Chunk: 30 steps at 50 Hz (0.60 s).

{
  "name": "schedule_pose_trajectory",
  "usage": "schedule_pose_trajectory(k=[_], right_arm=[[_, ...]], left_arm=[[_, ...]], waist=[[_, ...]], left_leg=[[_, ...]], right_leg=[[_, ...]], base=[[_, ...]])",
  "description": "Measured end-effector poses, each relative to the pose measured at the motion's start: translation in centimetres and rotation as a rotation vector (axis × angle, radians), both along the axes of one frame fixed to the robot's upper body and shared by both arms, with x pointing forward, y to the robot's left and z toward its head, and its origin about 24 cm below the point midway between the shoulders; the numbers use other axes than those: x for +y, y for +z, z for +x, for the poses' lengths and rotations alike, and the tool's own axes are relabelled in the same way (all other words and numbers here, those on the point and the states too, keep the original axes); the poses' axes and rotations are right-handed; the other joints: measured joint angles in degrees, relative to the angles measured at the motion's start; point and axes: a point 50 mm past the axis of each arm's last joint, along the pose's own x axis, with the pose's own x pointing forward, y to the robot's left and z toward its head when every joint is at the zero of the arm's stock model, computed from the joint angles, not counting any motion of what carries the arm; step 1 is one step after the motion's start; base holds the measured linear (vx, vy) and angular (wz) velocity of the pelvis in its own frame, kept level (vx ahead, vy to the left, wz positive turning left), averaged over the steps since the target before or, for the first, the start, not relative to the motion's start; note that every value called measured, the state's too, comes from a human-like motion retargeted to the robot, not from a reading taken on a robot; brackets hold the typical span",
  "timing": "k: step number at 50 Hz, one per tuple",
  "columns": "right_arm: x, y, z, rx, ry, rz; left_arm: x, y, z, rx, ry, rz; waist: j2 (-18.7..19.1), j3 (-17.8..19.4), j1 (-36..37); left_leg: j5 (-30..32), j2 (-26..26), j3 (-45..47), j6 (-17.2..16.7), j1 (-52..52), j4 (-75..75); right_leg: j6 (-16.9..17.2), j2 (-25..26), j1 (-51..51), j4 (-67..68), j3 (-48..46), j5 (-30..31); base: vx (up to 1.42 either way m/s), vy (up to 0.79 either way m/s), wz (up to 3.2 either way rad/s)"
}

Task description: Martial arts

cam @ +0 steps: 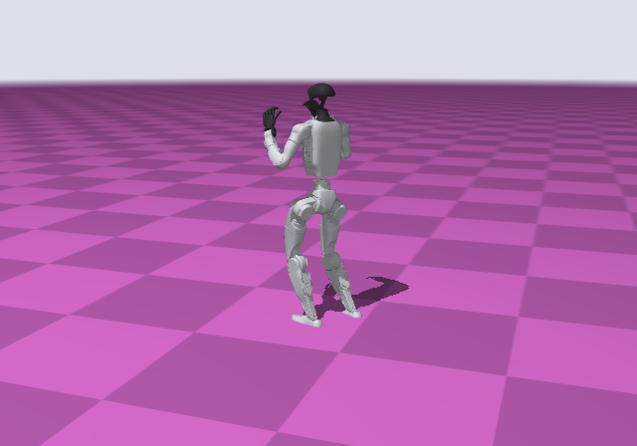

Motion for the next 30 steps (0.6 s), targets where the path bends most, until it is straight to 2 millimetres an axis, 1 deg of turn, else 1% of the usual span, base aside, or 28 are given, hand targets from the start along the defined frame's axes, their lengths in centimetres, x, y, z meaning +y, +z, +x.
schedule_pose_trajectory(k=[2,5,10,15,22,25,30], right_arm=[[0.1,1.1,-0.1,-0.069,0.000,0.024],[0.3,1.6,-0.5,-0.113,0.006,0.030],[1.0,2.6,-0.6,-0.185,-0.001,-0.011],[1.8,3.0,-0.3,-0.221,-0.022,-0.079],[2.5,3.1,-0.1,-0.252,-0.034,-0.138],[2.7,3.2,-0.3,-0.278,-0.029,-0.153],[3.1,3.9,-1.5,-0.379,-0.016,-0.187]], left_arm=[[-0.1,1.5,0.3,-0.081,0.011,-0.002],[-0.2,2.1,0.2,-0.121,0.020,-0.007],[-0.4,2.8,0.8,-0.143,0.038,-0.008],[-0.7,2.8,1.8,-0.124,0.043,-0.029],[-1.2,2.1,3.0,-0.073,0.019,-0.086],[-1.3,2.0,3.1,-0.060,0.005,-0.095],[-1.5,1.6,3.1,-0.044,-0.011,-0.086]], waist=[[2.6,-0.5,0.3],[3.5,-0.8,-0.4],[4.8,-1.3,-0.9],[5.8,-1.6,-0.8],[6.9,-1.9,-0.8],[7.4,-2.2,-0.8],[8.0,-3.0,-1.1]], left_leg=[[0.8,2.8,0.4,-0.4,0.3,-2.7],[0.1,4.0,1.3,-0.9,-0.7,0.3],[-0.7,6.1,1.7,-1.4,-2.5,2.4],[-0.9,7.8,1.6,-1.8,-3.7,3.0],[-1.5,9.6,1.2,-2.5,-4.3,3.3],[-1.8,10.3,1.1,-2.7,-4.4,3.3],[-2.4,11.2,1.1,-3.1,-3.9,2.8]], right_leg=[[-0.5,2.7,2.2,-8.1,-1.1,3.7],[-0.6,3.2,1.0,-5.8,-1.2,3.0],[-0.8,4.8,-0.1,-6.5,-2.0,3.5],[-1.1,6.5,-0.4,-8.4,-2.5,4.7],[-1.4,8.3,0.0,-10.7,-3.1,6.1],[-1.5,8.9,0.3,-11.7,-3.3,6.6],[-1.5,9.8,1.1,-13.3,-3.4,7.4]], base=[[0.01,-0.10,-0.62],[-0.07,-0.11,-0.33],[-0.04,-0.09,-0.22],[-0.02,-0.04,-0.09],[0.00,0.00,0.00],[0.00,0.00,0.00],[0.00,0.00,0.00]])
